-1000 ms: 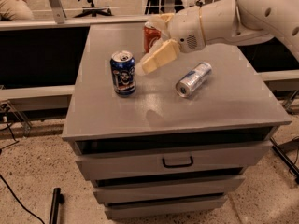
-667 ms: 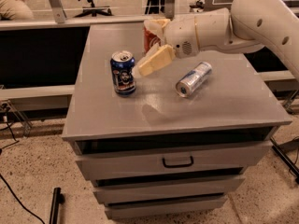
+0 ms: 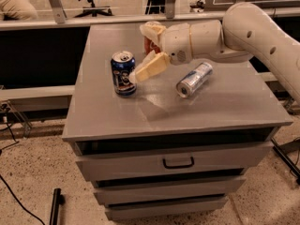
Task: Knock pepsi can over
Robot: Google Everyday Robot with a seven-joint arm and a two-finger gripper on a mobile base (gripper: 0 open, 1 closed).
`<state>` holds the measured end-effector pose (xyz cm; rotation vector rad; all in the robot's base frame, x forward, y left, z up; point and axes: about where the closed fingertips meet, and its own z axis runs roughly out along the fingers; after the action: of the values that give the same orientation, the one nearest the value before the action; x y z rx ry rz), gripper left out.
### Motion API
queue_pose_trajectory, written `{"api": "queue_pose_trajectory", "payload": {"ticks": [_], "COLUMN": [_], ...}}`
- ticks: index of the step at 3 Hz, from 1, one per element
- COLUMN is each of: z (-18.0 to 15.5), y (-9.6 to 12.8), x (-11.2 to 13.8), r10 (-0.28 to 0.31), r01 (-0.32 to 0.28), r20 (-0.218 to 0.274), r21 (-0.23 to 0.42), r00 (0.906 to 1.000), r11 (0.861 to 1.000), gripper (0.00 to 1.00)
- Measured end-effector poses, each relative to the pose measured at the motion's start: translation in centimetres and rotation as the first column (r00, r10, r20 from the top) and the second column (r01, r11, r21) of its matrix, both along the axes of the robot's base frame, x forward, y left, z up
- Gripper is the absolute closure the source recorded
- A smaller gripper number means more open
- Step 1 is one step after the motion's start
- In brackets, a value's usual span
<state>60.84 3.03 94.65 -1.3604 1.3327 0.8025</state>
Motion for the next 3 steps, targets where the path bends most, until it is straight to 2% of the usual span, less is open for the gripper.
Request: {"api": "queue_pose_trajectory", "payload": {"ticks": [2,3], "z": [-1.7,-3.0], "y": [1.3,2.4], "x": [-0.5,-1.0], "r10": [0.032,0.052], "r01": [-0.032,-0.052], "r20": [0.011,-0.015], "r21": [0.002,0.018], "r00": [0.9994,0.9985], "r11": [0.999,0.998], "gripper": [0.0,0.0]}}
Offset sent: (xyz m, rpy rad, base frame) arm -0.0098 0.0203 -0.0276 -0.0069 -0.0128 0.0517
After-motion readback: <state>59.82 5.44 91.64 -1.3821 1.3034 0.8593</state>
